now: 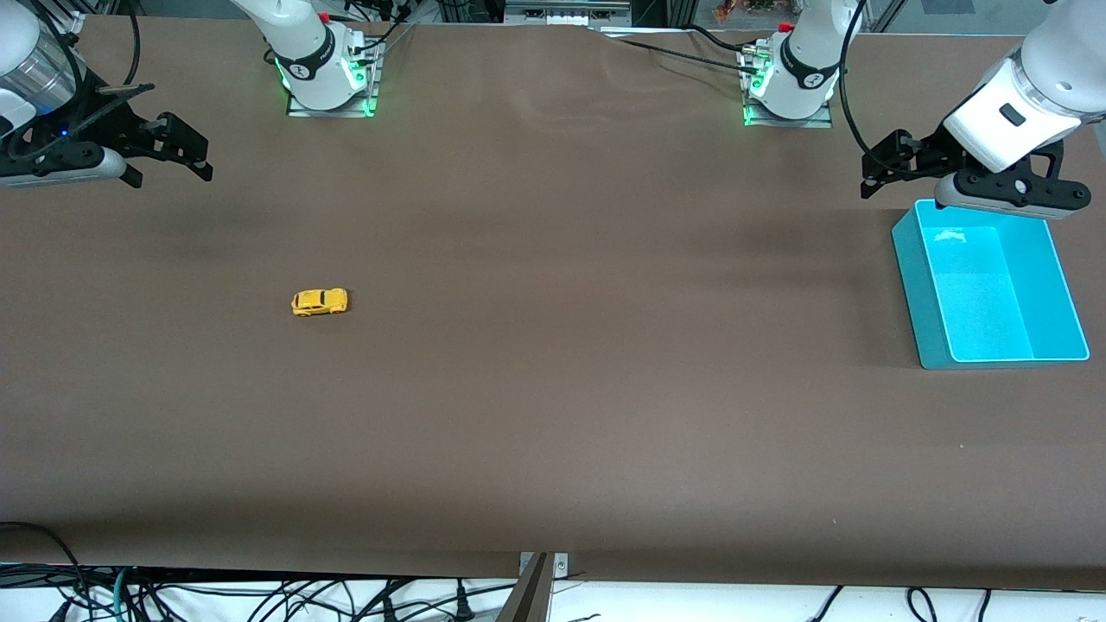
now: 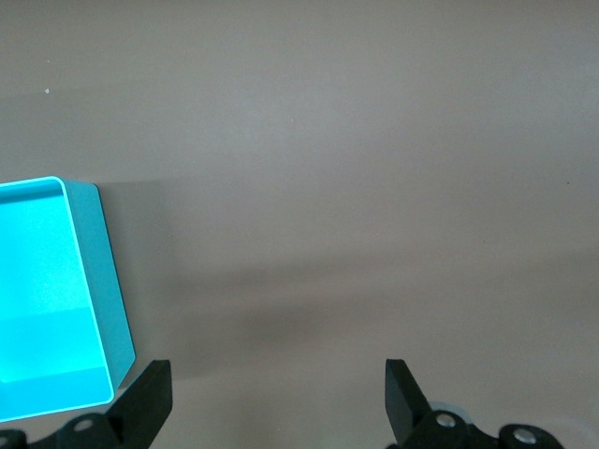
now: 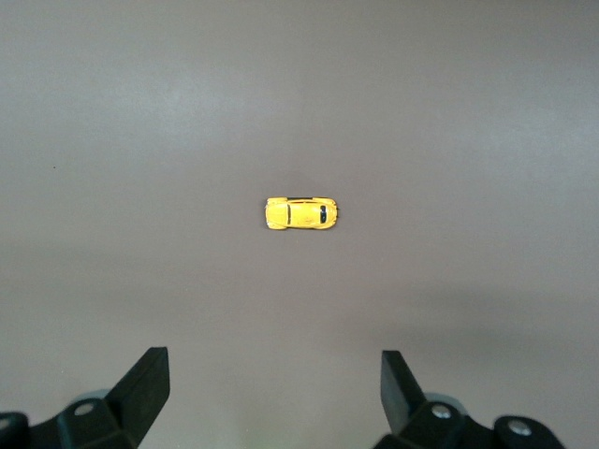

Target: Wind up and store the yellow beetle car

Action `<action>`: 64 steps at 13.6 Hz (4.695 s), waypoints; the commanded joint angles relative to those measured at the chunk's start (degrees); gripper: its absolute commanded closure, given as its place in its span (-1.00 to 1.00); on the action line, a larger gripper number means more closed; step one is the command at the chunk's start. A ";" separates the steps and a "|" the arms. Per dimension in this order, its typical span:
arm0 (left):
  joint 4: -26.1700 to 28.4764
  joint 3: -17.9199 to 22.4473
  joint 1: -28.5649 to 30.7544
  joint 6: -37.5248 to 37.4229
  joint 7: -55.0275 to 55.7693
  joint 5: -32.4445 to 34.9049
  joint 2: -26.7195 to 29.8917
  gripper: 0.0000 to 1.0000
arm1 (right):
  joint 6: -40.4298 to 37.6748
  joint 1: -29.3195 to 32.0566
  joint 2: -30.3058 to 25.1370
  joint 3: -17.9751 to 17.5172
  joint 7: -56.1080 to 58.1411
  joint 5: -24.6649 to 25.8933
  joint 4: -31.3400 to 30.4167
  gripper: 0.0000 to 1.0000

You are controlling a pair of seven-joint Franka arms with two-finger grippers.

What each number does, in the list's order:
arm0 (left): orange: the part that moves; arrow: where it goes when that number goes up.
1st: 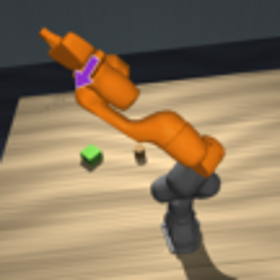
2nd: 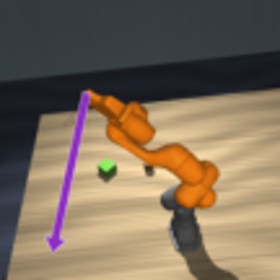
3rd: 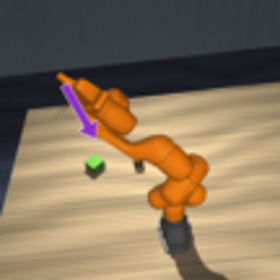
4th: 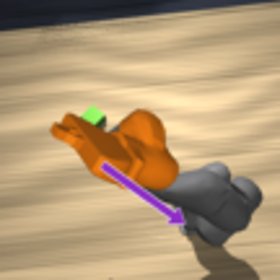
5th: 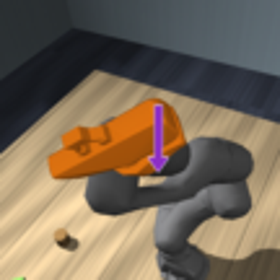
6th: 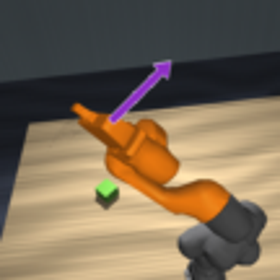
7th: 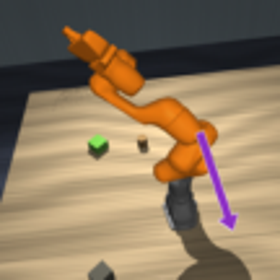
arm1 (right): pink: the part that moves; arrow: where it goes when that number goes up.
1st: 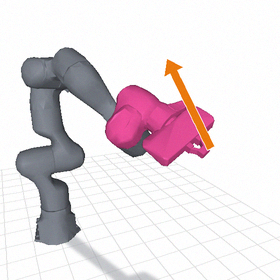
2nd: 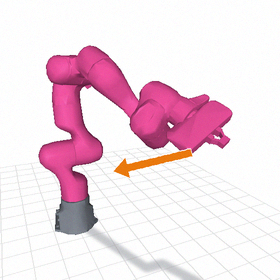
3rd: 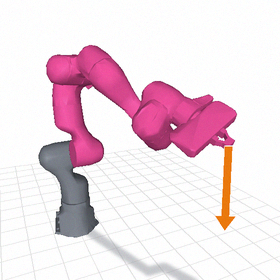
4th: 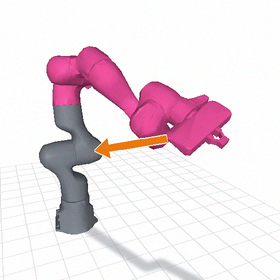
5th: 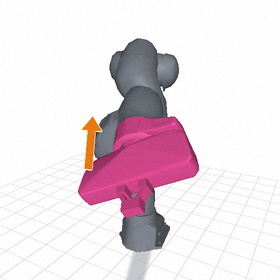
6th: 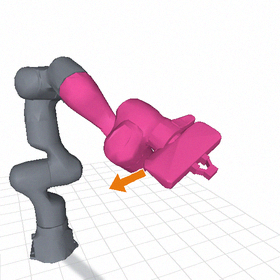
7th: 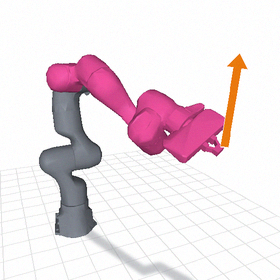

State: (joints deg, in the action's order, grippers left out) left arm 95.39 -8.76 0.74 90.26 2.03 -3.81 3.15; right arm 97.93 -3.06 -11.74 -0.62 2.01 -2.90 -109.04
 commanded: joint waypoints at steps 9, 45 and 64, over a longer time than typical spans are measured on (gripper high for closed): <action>-1.70 -0.12 -0.04 -1.32 1.05 0.64 -0.69 -1.00 | -2.48 0.16 0.57 1.15 -0.08 -0.71 0.84 -1.00; -1.70 -0.38 -0.21 -1.49 0.96 0.64 -0.69 -1.00 | 13.58 0.51 8.48 0.27 29.76 0.70 -12.58 -1.00; -1.79 -1.35 -0.21 -2.64 1.05 0.64 -0.60 -1.00 | 57.63 0.51 29.13 -2.80 77.71 5.01 -25.17 -1.00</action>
State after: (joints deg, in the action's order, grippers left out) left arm 95.35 -9.75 0.72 88.98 2.14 -3.81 3.15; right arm 154.36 -3.04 16.82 -3.07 78.78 1.30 -134.42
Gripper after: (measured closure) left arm 0.000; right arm 0.000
